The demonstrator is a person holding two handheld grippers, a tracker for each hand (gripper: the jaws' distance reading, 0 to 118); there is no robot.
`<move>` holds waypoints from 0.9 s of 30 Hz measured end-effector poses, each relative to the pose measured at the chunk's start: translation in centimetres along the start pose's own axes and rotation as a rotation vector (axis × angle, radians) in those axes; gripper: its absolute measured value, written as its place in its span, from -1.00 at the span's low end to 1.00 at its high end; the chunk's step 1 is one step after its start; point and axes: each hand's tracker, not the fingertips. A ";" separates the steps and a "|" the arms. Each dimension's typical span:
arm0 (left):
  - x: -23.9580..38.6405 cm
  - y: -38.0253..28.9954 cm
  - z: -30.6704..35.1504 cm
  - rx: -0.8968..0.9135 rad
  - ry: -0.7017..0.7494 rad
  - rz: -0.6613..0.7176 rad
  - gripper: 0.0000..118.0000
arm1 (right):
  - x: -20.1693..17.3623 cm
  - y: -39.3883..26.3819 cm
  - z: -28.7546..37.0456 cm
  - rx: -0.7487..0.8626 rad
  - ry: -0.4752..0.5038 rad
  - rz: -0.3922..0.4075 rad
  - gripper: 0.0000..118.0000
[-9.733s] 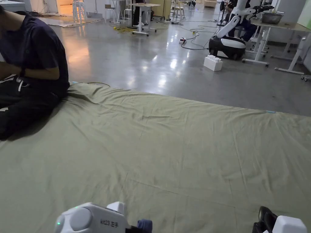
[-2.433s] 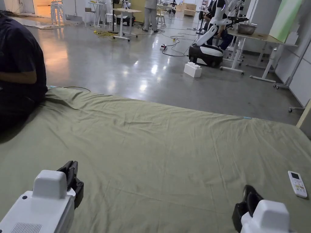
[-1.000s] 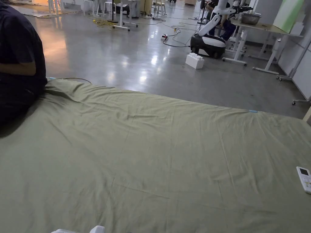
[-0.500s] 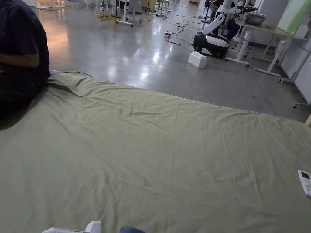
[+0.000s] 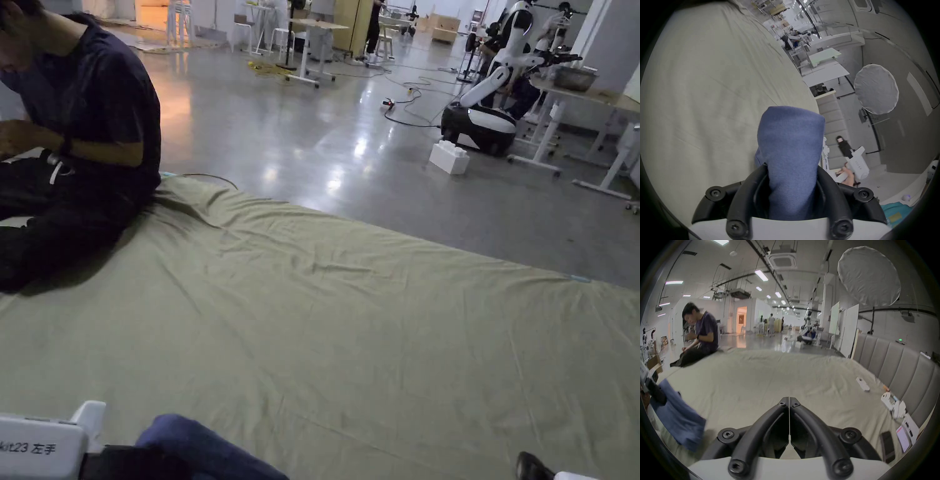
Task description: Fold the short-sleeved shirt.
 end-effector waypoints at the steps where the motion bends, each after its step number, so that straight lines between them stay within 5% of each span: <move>1: -0.6 0.9 1.4 0.000 0.024 -0.001 -0.55 | 0.6 0.9 -0.2 0.017 -0.006 -0.001 -0.98; 12: -1.8 7.2 13.5 0.065 0.420 0.004 -0.55 | 4.6 5.4 -0.4 0.122 -0.101 0.012 -0.98; 20: -2.0 7.4 15.5 0.031 0.607 0.003 -0.54 | 4.2 3.2 -0.5 0.070 -0.090 -0.003 -0.98; 27: -3.8 7.6 14.1 0.074 0.885 -0.041 0.05 | 3.4 2.4 0.3 0.081 -0.038 -0.038 -0.98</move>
